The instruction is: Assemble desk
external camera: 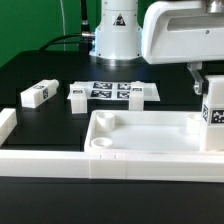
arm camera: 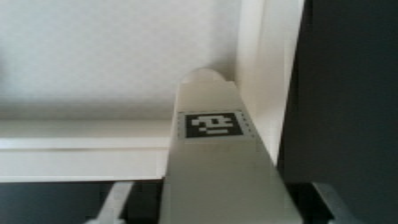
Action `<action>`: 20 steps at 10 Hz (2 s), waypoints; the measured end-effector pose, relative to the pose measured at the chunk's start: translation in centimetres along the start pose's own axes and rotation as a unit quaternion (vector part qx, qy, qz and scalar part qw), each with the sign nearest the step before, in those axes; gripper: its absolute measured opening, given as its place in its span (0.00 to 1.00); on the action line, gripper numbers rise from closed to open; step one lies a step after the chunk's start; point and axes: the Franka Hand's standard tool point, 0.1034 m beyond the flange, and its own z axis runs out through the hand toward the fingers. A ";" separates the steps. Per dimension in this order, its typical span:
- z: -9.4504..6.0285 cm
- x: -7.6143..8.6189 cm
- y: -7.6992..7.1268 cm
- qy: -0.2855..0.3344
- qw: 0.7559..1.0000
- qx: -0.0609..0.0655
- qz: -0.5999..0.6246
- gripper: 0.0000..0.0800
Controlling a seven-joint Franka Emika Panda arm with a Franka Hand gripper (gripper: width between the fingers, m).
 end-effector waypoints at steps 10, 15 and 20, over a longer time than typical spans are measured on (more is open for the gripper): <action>-0.3 0.3 1.7 0.005 0.983 -0.013 0.185 0.47; -4.0 -1.2 2.5 0.010 0.993 -0.006 0.116 0.81; -3.7 -1.2 2.5 0.009 0.993 -0.007 0.116 0.81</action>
Offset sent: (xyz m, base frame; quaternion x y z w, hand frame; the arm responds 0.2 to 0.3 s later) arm -0.0026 0.0031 -0.0020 0.0189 -0.0050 0.2458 0.9691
